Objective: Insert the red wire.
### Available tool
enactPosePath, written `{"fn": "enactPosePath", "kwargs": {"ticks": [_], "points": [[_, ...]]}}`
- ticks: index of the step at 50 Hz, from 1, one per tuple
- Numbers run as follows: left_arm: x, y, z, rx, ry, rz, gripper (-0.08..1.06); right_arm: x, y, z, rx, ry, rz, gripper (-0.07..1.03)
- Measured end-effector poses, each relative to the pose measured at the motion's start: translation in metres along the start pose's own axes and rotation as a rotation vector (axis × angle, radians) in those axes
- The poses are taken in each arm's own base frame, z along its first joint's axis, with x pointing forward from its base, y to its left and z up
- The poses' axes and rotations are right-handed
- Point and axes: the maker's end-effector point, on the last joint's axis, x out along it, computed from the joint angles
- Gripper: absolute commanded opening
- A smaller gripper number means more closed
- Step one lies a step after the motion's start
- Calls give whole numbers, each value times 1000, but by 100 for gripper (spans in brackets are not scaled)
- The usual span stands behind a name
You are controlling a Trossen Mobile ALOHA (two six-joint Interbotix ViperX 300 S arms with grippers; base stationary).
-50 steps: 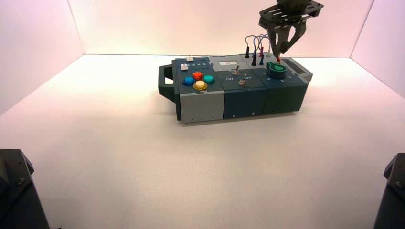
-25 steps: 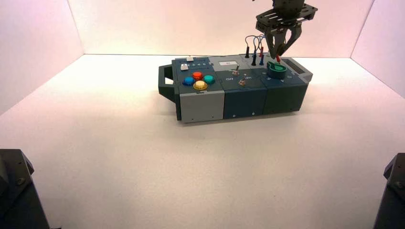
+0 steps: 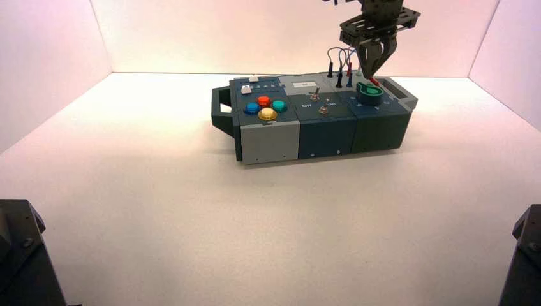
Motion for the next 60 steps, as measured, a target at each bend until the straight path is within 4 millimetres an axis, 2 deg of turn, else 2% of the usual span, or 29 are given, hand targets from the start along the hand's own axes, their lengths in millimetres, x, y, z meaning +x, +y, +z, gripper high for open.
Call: {"fn": "enactPosePath", "kwargs": {"ticks": [29,46,60], "points": [[0,0,0,-2,0,0,27,-24,-1,13,27,-66,7,-2],[0,0,0,-2,0,0,27,-35,7,35,99,-156,73,-2],[-4,-1,1,4,-13,-2,27,-34,7,40,107,-180,73,-2]]}}
